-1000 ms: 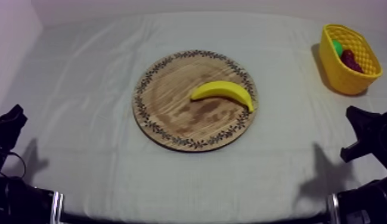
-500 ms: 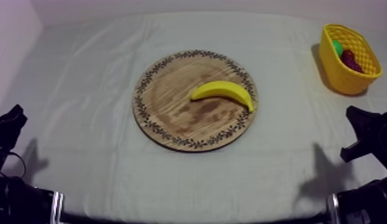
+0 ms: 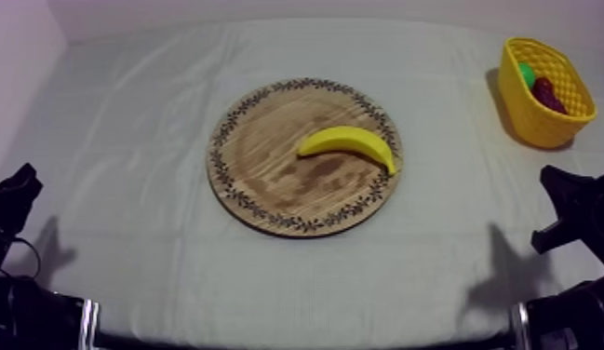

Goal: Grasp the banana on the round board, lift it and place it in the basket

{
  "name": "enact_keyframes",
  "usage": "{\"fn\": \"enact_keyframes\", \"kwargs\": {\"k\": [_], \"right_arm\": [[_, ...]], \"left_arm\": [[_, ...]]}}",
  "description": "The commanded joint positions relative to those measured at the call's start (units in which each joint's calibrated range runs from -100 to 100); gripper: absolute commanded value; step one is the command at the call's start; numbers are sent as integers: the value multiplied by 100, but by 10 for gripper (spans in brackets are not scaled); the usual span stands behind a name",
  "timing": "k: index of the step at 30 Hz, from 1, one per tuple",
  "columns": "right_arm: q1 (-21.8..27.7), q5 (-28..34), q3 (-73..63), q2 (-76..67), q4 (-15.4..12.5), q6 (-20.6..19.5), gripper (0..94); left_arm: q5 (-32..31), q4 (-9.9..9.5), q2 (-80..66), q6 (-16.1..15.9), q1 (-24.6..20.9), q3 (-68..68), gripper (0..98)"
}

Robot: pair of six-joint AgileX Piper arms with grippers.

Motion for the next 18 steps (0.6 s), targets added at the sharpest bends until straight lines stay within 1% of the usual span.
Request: {"fn": "enact_keyframes", "kwargs": {"k": [1,8,10,12,15,18], "right_arm": [[2,3,0,0,3,16,5],[2,-41,0,0,0,26,4],[2,-216,0,8,-116,263,3],[-54,-395,0,85,-290,542,3],[-163,-634,-148,306,-284,651,3],[-156,-582,-614,676,-218,632,2]], "left_arm": [[0,-2,4,1,-1,0,1],[0,-2,4,1,-1,0,1],[0,-2,4,1,-1,0,1],[0,-2,4,1,-1,0,1],[0,-2,4,0,-1,0,1],[0,-2,4,0,-1,0,1]]}}
